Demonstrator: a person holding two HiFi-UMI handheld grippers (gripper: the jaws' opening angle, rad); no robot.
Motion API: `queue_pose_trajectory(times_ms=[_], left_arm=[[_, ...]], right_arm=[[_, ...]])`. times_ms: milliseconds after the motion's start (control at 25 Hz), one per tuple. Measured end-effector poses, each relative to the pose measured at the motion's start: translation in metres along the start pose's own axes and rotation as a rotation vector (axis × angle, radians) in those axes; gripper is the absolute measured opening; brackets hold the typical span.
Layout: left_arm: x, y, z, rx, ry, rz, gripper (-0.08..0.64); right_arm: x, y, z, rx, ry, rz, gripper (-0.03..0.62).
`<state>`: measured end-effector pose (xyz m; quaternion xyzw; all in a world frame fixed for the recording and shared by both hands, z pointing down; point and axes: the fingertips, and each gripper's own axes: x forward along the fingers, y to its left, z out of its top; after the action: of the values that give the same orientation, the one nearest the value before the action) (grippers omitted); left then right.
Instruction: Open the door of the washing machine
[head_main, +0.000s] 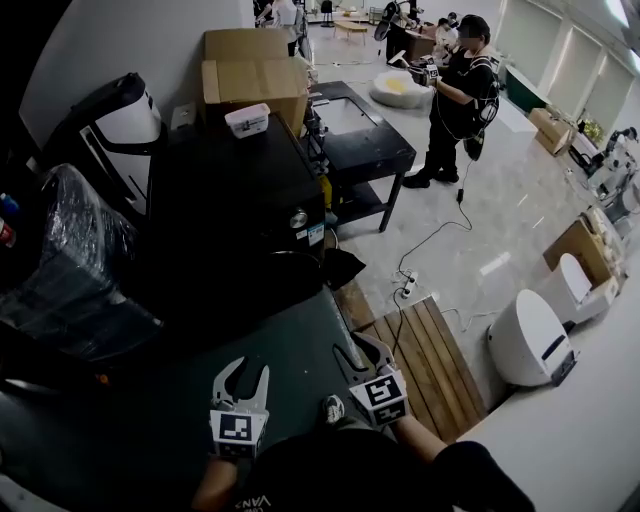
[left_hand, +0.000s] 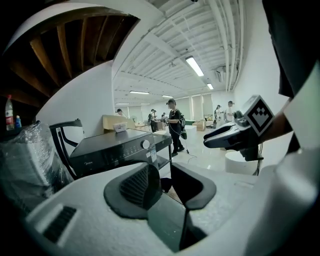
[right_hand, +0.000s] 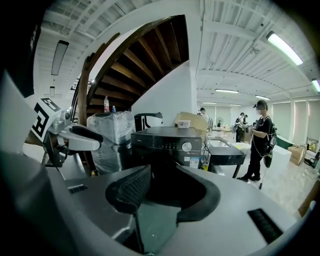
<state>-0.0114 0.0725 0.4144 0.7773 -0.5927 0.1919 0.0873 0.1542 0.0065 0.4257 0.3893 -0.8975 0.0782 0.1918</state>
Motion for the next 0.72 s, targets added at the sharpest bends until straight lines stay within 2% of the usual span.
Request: queue_pose_trajectory(times_ms=[320, 560, 720], left_arm=[[0.045, -0.002, 0.003, -0.006, 0.036, 0.104, 0.144], [0.08, 0.024, 0.003, 0.097, 0.064, 0.131, 0.144], [0.103, 0.049, -0.004, 0.145, 0.095, 0.127, 0.144]], right_arm=[[0.025, -0.045, -0.004, -0.062, 0.04, 0.092, 0.143], [0.062, -0.047, -0.005, -0.078, 0.067, 0.144, 0.143], [0.092, -0.048, -0.002, -0.095, 0.071, 0.144, 0.143]])
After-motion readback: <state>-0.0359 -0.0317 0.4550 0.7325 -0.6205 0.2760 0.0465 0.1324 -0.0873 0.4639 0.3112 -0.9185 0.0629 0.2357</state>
